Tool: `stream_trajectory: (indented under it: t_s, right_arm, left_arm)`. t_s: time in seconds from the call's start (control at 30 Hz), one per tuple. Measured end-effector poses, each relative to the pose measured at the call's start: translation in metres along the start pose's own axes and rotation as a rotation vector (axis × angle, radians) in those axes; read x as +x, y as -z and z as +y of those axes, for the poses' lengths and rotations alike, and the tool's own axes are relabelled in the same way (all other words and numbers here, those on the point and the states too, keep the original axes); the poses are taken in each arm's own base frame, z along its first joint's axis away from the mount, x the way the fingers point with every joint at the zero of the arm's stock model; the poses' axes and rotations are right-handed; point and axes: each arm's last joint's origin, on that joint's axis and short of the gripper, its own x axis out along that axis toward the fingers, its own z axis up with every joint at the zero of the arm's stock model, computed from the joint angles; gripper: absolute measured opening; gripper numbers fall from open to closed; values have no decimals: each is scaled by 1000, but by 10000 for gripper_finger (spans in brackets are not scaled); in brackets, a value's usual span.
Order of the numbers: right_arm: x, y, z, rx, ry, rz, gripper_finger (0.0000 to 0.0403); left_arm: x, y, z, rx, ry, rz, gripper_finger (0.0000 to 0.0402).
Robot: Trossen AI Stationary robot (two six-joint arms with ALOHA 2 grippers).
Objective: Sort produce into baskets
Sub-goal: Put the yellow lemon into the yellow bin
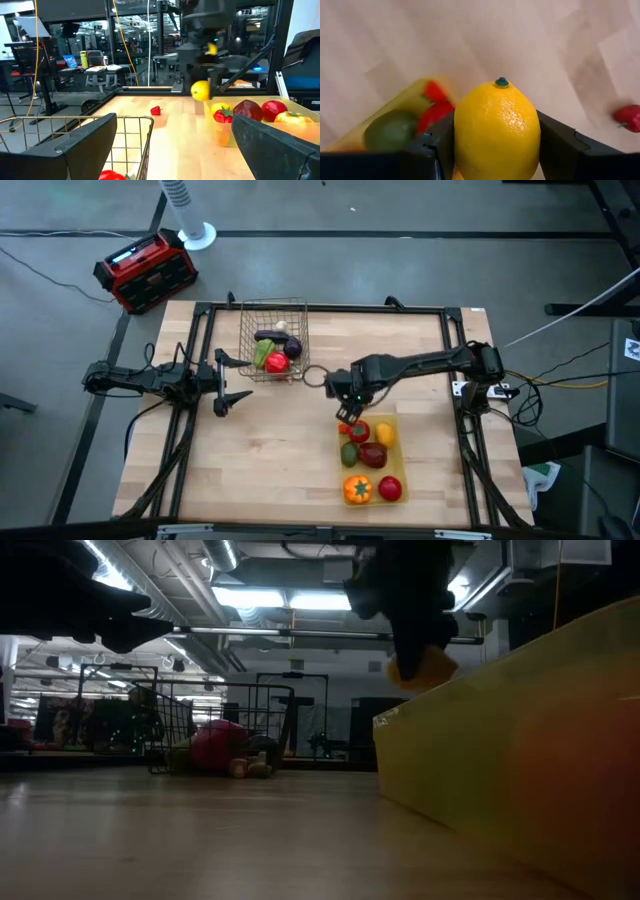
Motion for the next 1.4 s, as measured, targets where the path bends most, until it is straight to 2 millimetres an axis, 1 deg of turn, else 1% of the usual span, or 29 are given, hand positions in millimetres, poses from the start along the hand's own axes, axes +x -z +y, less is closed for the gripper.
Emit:
stream_trajectory:
  t_s: [0.17,0.33,0.5,0.6,0.77,0.9,1.1,1.4]
  right_arm:
    - [-1,17,27,-84,-27,-18,216]
    - [-2,34,49,-157,-38,-49,217]
    - [-4,46,68,-213,-45,-118,218]
    - [-4,51,75,-233,-50,-148,218]
    - [-5,57,82,-255,-54,-162,218]
    - [0,59,87,-266,-64,-147,218]
    - [10,58,93,-270,-138,-85,218]
    - [14,57,95,-268,-164,-54,218]
  left_arm:
    - [0,0,0,0,0,0,392]
    - [0,0,0,0,0,0,392]
    - [0,0,0,0,0,0,392]
    - [0,0,0,0,0,0,392]
    - [0,0,0,0,0,1,392]
    - [0,0,0,0,0,0,392]
    - [0,0,0,-5,0,0,392]
    - [0,0,0,-1,0,0,392]
